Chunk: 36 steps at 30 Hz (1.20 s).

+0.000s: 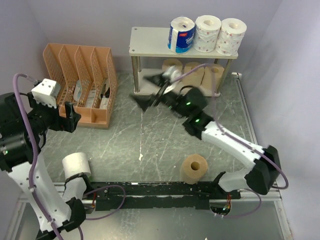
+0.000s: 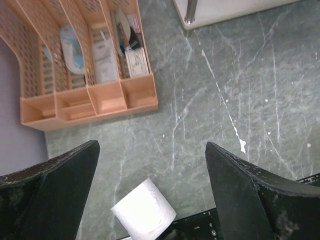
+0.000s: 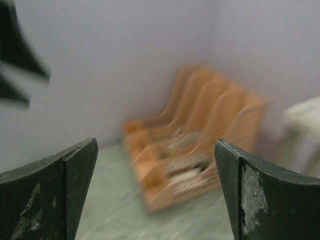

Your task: Place and organize the paper towels onto the shelf

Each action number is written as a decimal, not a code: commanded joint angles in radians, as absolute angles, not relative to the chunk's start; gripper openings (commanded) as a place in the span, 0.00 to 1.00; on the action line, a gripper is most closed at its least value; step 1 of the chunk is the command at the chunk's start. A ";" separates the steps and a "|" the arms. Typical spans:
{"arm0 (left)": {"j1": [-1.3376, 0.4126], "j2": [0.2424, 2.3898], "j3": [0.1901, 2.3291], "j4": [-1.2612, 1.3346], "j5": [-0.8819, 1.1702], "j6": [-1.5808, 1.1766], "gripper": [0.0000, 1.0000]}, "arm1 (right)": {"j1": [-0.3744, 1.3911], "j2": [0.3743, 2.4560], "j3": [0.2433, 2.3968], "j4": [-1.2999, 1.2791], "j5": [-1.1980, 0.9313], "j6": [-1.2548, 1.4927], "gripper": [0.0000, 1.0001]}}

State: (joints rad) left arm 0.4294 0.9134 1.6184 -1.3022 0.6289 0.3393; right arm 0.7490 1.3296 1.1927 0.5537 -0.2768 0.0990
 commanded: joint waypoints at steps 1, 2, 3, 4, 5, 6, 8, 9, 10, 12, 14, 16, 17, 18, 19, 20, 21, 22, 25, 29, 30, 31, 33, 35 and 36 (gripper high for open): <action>0.438 0.881 1.776 -1.420 0.663 0.329 0.99 | 0.917 1.448 1.045 0.534 -0.366 0.208 1.00; 0.436 0.876 1.780 -1.422 0.661 0.324 0.99 | 0.961 1.496 1.056 0.493 -0.378 0.196 1.00; 0.436 0.871 1.774 -1.421 0.658 0.322 0.99 | 0.998 1.543 1.071 0.462 -0.388 0.188 1.00; 0.436 0.865 1.762 -1.421 0.658 0.321 0.99 | 1.029 1.597 1.083 0.453 -0.404 0.190 1.00; 0.436 0.861 1.753 -1.419 0.655 0.323 0.99 | 1.055 1.651 1.097 0.464 -0.431 0.200 1.00; 0.436 0.855 1.749 -1.418 0.654 0.324 0.99 | 1.081 1.700 1.119 0.482 -0.460 0.215 1.00; 0.436 0.846 1.748 -1.418 0.656 0.324 0.99 | 1.104 1.796 1.156 0.533 -0.507 0.257 1.00; 0.436 0.839 1.745 -1.417 0.658 0.324 0.99 | 1.113 1.844 1.183 0.556 -0.522 0.277 1.00; 0.436 0.832 1.744 -1.416 0.660 0.325 0.99 | 1.120 1.888 1.208 0.579 -0.536 0.297 1.00; 0.436 0.818 1.738 -1.414 0.667 0.326 0.98 | 1.128 1.988 1.267 0.629 -0.562 0.339 1.00; 0.438 0.802 1.726 -1.408 0.674 0.325 0.98 | 1.134 2.078 1.346 0.657 -0.586 0.389 1.00; 0.439 0.779 1.706 -1.397 0.677 0.321 0.97 | 1.138 2.149 1.411 0.721 -0.601 0.441 1.00; 0.439 0.772 1.700 -1.393 0.679 0.319 0.96 | 1.140 2.185 1.438 0.768 -0.617 0.480 1.00; 0.440 0.762 1.691 -1.388 0.680 0.317 0.96 | 1.140 2.218 1.462 0.817 -0.631 0.521 1.00; 0.440 0.752 1.687 -1.385 0.680 0.316 0.96 | 1.139 2.256 1.491 0.860 -0.641 0.565 1.00; 0.442 0.747 1.686 -1.385 0.681 0.316 0.96 | 1.140 2.293 1.520 0.900 -0.649 0.606 1.00; 0.443 0.743 1.685 -1.384 0.682 0.316 0.96 | 1.139 2.331 1.569 0.930 -0.660 0.642 1.00; 0.443 0.740 1.686 -1.385 0.682 0.316 0.96 | 1.138 2.373 1.618 0.951 -0.675 0.683 1.00; 0.442 0.734 1.686 -1.385 0.688 0.317 0.96 | 1.142 2.498 1.769 0.973 -0.719 0.788 1.00; 0.443 0.729 1.686 -1.386 0.690 0.320 0.96 | 1.157 2.588 1.866 0.966 -0.733 0.832 1.00; 0.443 0.725 1.680 -1.383 0.690 0.321 0.96 | 1.162 2.589 1.873 0.939 -0.735 0.810 1.00; 0.442 0.720 1.672 -1.378 0.689 0.320 0.96 | 1.167 2.586 1.875 0.907 -0.737 0.786 1.00; 0.443 0.707 1.652 -1.367 0.686 0.316 0.96 | 1.178 2.574 1.869 0.847 -0.740 0.730 1.00; 0.444 0.703 1.642 -1.362 0.690 0.317 0.95 | 1.185 2.567 1.858 0.806 -0.744 0.699 1.00; 0.443 0.705 1.643 -1.364 0.690 0.318 0.95 | 1.188 2.567 1.853 0.804 -0.751 0.699 1.00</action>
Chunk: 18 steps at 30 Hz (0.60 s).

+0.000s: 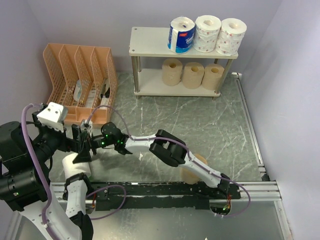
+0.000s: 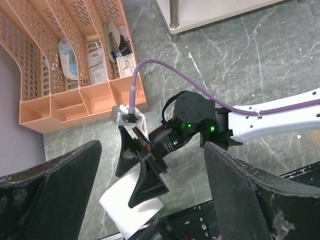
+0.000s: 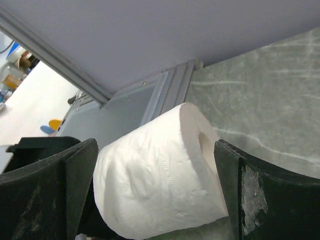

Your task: Place and organize the paper towels onto the shelf

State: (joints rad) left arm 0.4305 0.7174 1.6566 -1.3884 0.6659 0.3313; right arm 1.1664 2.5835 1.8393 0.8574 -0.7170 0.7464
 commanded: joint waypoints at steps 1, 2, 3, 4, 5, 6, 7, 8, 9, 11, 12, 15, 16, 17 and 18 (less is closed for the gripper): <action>0.444 0.710 1.646 -1.368 0.694 0.321 0.95 | 1.190 2.569 1.847 0.815 -0.760 0.707 1.00; 0.445 0.714 1.647 -1.368 0.696 0.323 0.95 | 1.189 2.571 1.842 0.828 -0.765 0.719 1.00; 0.446 0.717 1.647 -1.368 0.697 0.324 0.95 | 1.191 2.574 1.836 0.843 -0.769 0.733 1.00; 0.445 0.719 1.649 -1.369 0.698 0.324 0.95 | 1.192 2.576 1.834 0.860 -0.777 0.747 1.00; 0.447 0.720 1.649 -1.369 0.699 0.325 0.95 | 1.194 2.579 1.832 0.872 -0.784 0.760 1.00; 0.447 0.719 1.648 -1.369 0.699 0.325 0.95 | 1.194 2.579 1.830 0.882 -0.787 0.768 1.00; 0.448 0.717 1.648 -1.368 0.699 0.325 0.95 | 1.195 2.578 1.830 0.892 -0.790 0.776 1.00; 0.449 0.716 1.645 -1.368 0.699 0.324 0.95 | 1.197 2.577 1.832 0.902 -0.798 0.784 1.00; 0.448 0.714 1.646 -1.367 0.701 0.325 0.95 | 1.199 2.578 1.836 0.909 -0.804 0.790 1.00; 0.450 0.703 1.631 -1.358 0.701 0.323 0.95 | 1.204 2.582 1.849 0.892 -0.806 0.785 1.00; 0.451 0.698 1.619 -1.351 0.699 0.318 0.95 | 1.208 2.585 1.859 0.872 -0.805 0.772 1.00; 0.455 0.698 1.616 -1.350 0.700 0.321 0.95 | 1.217 2.600 1.884 0.812 -0.798 0.733 0.91; 0.457 0.698 1.616 -1.350 0.701 0.321 0.95 | 1.220 2.606 1.885 0.811 -0.801 0.735 0.86; 0.456 0.697 1.615 -1.350 0.700 0.321 0.95 | 1.221 2.613 1.885 0.822 -0.805 0.744 0.80; 0.457 0.698 1.615 -1.350 0.701 0.321 0.95 | 1.224 2.620 1.885 0.833 -0.805 0.756 0.73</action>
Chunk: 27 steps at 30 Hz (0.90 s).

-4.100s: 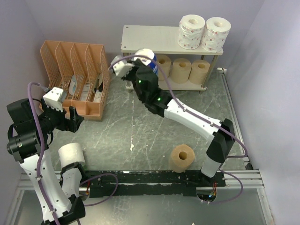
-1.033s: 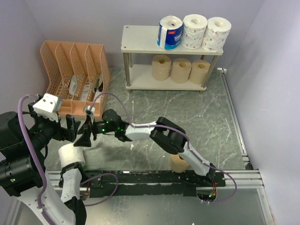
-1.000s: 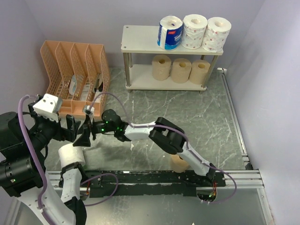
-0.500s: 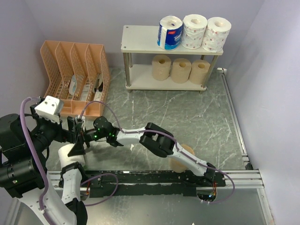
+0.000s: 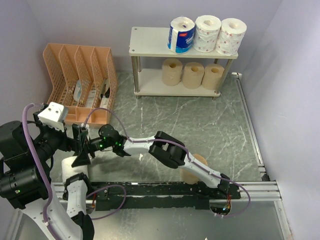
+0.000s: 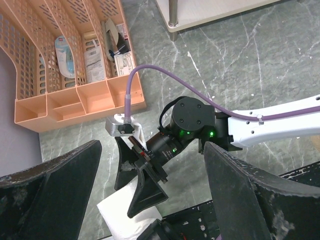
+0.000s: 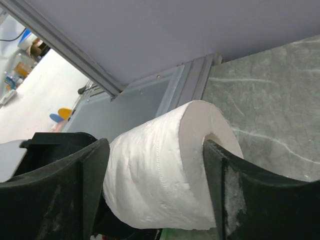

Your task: Place and organize the paper towels onto the shelf

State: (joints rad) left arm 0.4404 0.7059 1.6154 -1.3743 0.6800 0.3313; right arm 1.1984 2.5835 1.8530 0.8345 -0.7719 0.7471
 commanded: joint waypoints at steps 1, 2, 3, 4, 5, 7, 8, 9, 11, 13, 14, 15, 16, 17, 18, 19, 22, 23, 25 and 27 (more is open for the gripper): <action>0.456 0.695 1.615 -1.350 0.701 0.321 0.95 | 1.223 2.628 1.885 0.845 -0.809 0.768 0.65; 0.457 0.694 1.613 -1.349 0.702 0.321 0.95 | 1.224 2.635 1.885 0.852 -0.813 0.777 0.55; 0.456 0.694 1.614 -1.350 0.703 0.321 0.95 | 1.225 2.639 1.884 0.854 -0.812 0.781 0.43; 0.457 0.693 1.614 -1.350 0.703 0.321 0.95 | 1.225 2.640 1.880 0.854 -0.812 0.781 0.32; 0.456 0.692 1.614 -1.350 0.703 0.321 0.95 | 1.227 2.639 1.872 0.855 -0.810 0.779 0.22; 0.458 0.692 1.614 -1.350 0.701 0.320 0.95 | 1.229 2.626 1.849 0.855 -0.804 0.769 0.00; 0.457 0.690 1.614 -1.349 0.701 0.319 0.95 | 1.229 2.615 1.832 0.855 -0.801 0.761 0.00; 0.457 0.688 1.614 -1.348 0.700 0.319 0.95 | 1.230 2.599 1.812 0.860 -0.798 0.755 0.00; 0.456 0.686 1.612 -1.347 0.698 0.318 0.95 | 1.229 2.555 1.753 0.858 -0.790 0.734 0.00; 0.457 0.683 1.611 -1.347 0.697 0.318 0.95 | 1.228 2.462 1.689 0.820 -0.758 0.677 0.00; 0.457 0.682 1.612 -1.347 0.697 0.316 0.95 | 1.228 2.409 1.656 0.772 -0.732 0.624 0.00; 0.457 0.680 1.612 -1.347 0.696 0.316 0.95 | 1.228 2.348 1.632 0.709 -0.693 0.560 0.00; 0.457 0.679 1.610 -1.346 0.695 0.316 0.95 | 1.231 2.284 1.608 0.621 -0.645 0.474 0.00; 0.458 0.679 1.611 -1.345 0.693 0.315 0.95 | 1.235 2.212 1.586 0.535 -0.585 0.383 0.00; 0.458 0.680 1.610 -1.344 0.693 0.314 0.95 | 1.243 2.144 1.568 0.435 -0.523 0.259 0.00; 0.457 0.680 1.611 -1.345 0.694 0.315 0.95 | 1.249 2.080 1.549 0.367 -0.461 0.180 0.00; 0.457 0.683 1.613 -1.348 0.699 0.317 0.95 | 1.252 1.911 1.525 0.216 -0.291 0.012 0.00; 0.458 0.684 1.614 -1.349 0.701 0.319 0.95 | 1.251 1.869 1.518 0.187 -0.239 -0.024 0.00; 0.458 0.684 1.615 -1.350 0.701 0.320 0.95 | 1.252 1.805 1.511 0.140 -0.166 -0.077 0.00; 0.459 0.682 1.615 -1.350 0.700 0.321 0.95 | 1.252 1.754 1.500 0.099 -0.109 -0.116 0.00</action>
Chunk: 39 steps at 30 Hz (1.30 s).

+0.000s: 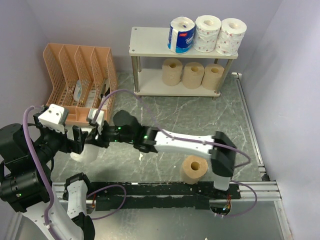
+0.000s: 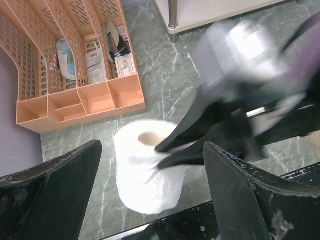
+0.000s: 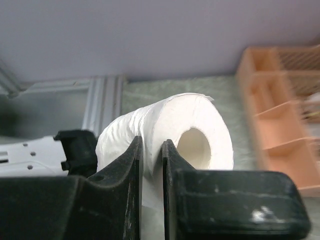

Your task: Place and organize the paper towels onto the shelf

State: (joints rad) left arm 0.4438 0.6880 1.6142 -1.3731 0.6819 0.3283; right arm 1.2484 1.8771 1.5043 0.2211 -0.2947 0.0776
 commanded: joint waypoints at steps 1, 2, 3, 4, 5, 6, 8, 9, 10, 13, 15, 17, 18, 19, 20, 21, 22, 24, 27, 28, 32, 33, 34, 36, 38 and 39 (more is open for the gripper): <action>0.459 0.679 1.615 -1.349 0.698 0.319 0.95 | 1.252 1.732 1.484 0.087 -0.069 -0.131 0.00; 0.459 0.677 1.614 -1.348 0.696 0.318 0.95 | 1.252 1.707 1.467 0.077 -0.036 -0.148 0.00; 0.460 0.674 1.614 -1.347 0.695 0.318 0.95 | 1.252 1.686 1.451 0.066 -0.001 -0.167 0.00; 0.460 0.670 1.613 -1.347 0.694 0.315 0.95 | 1.252 1.667 1.437 0.053 0.036 -0.185 0.00; 0.460 0.667 1.612 -1.347 0.695 0.316 0.95 | 1.252 1.650 1.425 0.039 0.077 -0.207 0.00; 0.459 0.666 1.612 -1.347 0.695 0.316 0.95 | 1.252 1.631 1.417 0.024 0.119 -0.229 0.00; 0.459 0.664 1.613 -1.348 0.696 0.317 0.95 | 1.253 1.600 1.410 -0.011 0.191 -0.283 0.00; 0.459 0.665 1.614 -1.348 0.696 0.318 0.95 | 1.252 1.587 1.411 -0.028 0.225 -0.309 0.00; 0.459 0.666 1.615 -1.350 0.698 0.319 0.95 | 1.252 1.575 1.417 -0.047 0.257 -0.337 0.00; 0.462 0.670 1.617 -1.351 0.698 0.321 0.95 | 1.252 1.545 1.454 -0.100 0.352 -0.429 0.00; 0.463 0.671 1.616 -1.351 0.700 0.321 0.95 | 1.251 1.537 1.495 -0.135 0.420 -0.490 0.00; 0.467 0.672 1.616 -1.352 0.704 0.323 0.95 | 1.250 1.540 1.548 -0.169 0.475 -0.552 0.00; 0.468 0.674 1.618 -1.354 0.706 0.324 0.95 | 1.250 1.546 1.575 -0.180 0.499 -0.584 0.00; 0.470 0.676 1.619 -1.355 0.709 0.326 0.95 | 1.249 1.551 1.600 -0.185 0.523 -0.615 0.00; 0.473 0.678 1.621 -1.357 0.712 0.329 0.95 | 1.247 1.560 1.626 -0.187 0.541 -0.647 0.00; 0.477 0.680 1.621 -1.359 0.715 0.331 0.95 | 1.241 1.568 1.651 -0.185 0.556 -0.679 0.00; 0.480 0.681 1.621 -1.358 0.718 0.331 0.95 | 1.234 1.578 1.678 -0.178 0.572 -0.711 0.00; 0.485 0.682 1.622 -1.360 0.724 0.335 0.95 | 1.199 1.598 1.752 -0.174 0.556 -0.750 0.00; 0.492 0.677 1.609 -1.353 0.732 0.333 0.95 | 1.103 1.640 1.885 -0.205 0.479 -0.745 0.00; 0.495 0.679 1.610 -1.354 0.735 0.335 0.95 | 1.060 1.661 1.931 -0.222 0.460 -0.746 0.00; 0.508 0.686 1.614 -1.360 0.752 0.345 0.95 | 0.961 1.778 2.145 -0.294 0.415 -0.770 0.00; 0.513 0.692 1.615 -1.363 0.758 0.349 0.95 | 0.946 1.814 2.202 -0.308 0.406 -0.779 0.00; 0.519 0.697 1.618 -1.366 0.765 0.352 0.95 | 0.933 1.849 2.254 -0.319 0.398 -0.787 0.00; 0.529 0.706 1.620 -1.369 0.781 0.358 0.95 | 0.912 1.917 2.355 -0.326 0.382 -0.807 0.00; 0.540 0.714 1.620 -1.375 0.798 0.367 0.95 | 0.888 1.942 2.360 -0.254 0.368 -0.831 0.00; 0.544 0.718 1.622 -1.377 0.807 0.371 0.95 | 0.876 1.960 2.376 -0.236 0.357 -0.831 0.00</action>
State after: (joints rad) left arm 0.5175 0.6941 1.6127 -1.3754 0.7448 0.3477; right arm 0.8986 1.9060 2.3211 -0.2832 0.4160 -0.7727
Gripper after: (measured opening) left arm 0.948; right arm 0.122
